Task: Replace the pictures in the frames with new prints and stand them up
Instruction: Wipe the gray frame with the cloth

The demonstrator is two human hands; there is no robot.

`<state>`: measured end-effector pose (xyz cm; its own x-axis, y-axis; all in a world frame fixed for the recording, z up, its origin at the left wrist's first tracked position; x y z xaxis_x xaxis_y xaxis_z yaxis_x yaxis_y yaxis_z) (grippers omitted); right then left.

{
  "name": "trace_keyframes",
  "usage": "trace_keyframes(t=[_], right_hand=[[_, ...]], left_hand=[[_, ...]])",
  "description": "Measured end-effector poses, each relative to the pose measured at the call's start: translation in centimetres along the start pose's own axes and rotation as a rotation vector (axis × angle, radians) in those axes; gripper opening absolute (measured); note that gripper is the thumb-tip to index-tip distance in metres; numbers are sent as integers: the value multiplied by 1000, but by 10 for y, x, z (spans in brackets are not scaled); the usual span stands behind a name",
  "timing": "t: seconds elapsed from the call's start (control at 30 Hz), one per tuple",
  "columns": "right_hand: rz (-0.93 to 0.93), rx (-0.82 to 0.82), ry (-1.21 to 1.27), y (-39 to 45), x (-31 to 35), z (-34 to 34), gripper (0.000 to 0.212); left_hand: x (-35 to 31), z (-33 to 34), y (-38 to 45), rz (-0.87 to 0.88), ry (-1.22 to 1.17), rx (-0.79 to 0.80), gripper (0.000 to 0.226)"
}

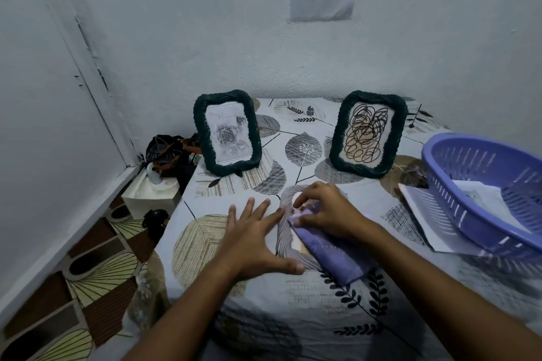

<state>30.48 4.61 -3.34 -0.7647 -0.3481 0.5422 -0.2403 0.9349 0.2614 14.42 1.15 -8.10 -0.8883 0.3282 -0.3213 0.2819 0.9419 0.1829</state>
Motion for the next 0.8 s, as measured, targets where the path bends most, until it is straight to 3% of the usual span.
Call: trace_keyframes(t=[0.1,0.27,0.8], right_hand=[[-112,-33,-44,-11,5,-3,26],[-218,31,-261,-30,8,3,55],[-329,9,-379,-35,14,7,47]], left_hand=[[0,0,0,0,-2,-3,124],[1,1,0,-5,-5,-2,127],[-1,0,-1,-5,-14,3,127]])
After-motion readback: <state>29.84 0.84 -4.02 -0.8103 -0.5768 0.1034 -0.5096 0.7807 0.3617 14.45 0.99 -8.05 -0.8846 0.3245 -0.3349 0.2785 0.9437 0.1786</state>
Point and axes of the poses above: each hand's wrist, its own y-axis towards the middle knuckle, its own z-axis out of the palm, x = y × z, the point moved 6 cm from there along y, towards the middle knuckle, and after that the axes turned 11 degrees about -x, right-handed, at the moved point
